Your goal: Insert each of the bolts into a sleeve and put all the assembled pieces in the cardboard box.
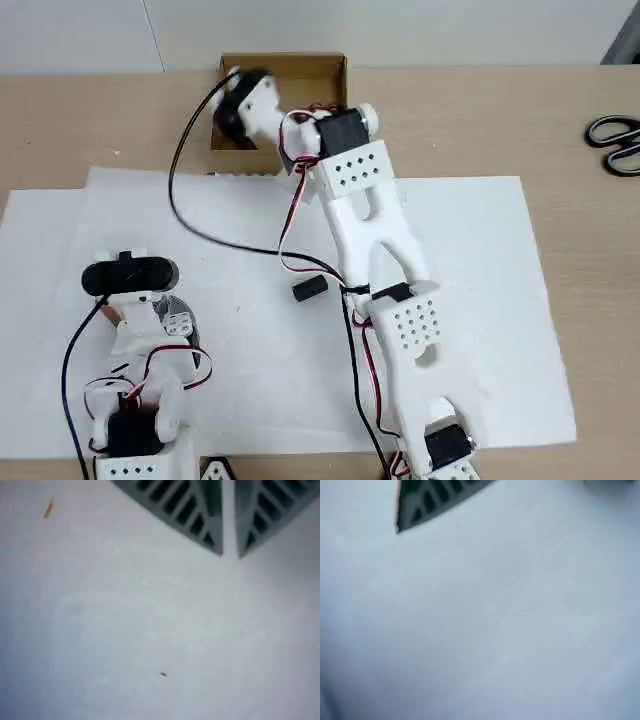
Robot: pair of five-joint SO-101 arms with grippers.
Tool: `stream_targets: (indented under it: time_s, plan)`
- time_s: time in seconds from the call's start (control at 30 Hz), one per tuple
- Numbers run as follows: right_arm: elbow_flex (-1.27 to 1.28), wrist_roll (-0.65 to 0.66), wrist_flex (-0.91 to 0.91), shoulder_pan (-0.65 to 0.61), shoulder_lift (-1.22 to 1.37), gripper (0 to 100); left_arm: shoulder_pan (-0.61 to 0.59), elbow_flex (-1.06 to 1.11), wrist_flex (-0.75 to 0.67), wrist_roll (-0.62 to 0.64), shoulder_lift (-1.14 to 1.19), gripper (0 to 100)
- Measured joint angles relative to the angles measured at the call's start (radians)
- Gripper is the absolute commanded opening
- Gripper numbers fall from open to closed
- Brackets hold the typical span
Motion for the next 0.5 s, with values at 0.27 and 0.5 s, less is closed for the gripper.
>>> stream_targets:
  time_s: [0.27,0.5]
  plan:
    - [0.322,0.276,0.0,-0.002,-0.158,27.7,0.0,0.0,0.0,0.0,0.0,0]
    - [0.546,0.404,0.0,-0.04,-0.31,27.7,0.0,0.0,0.0,0.0,0.0,0]
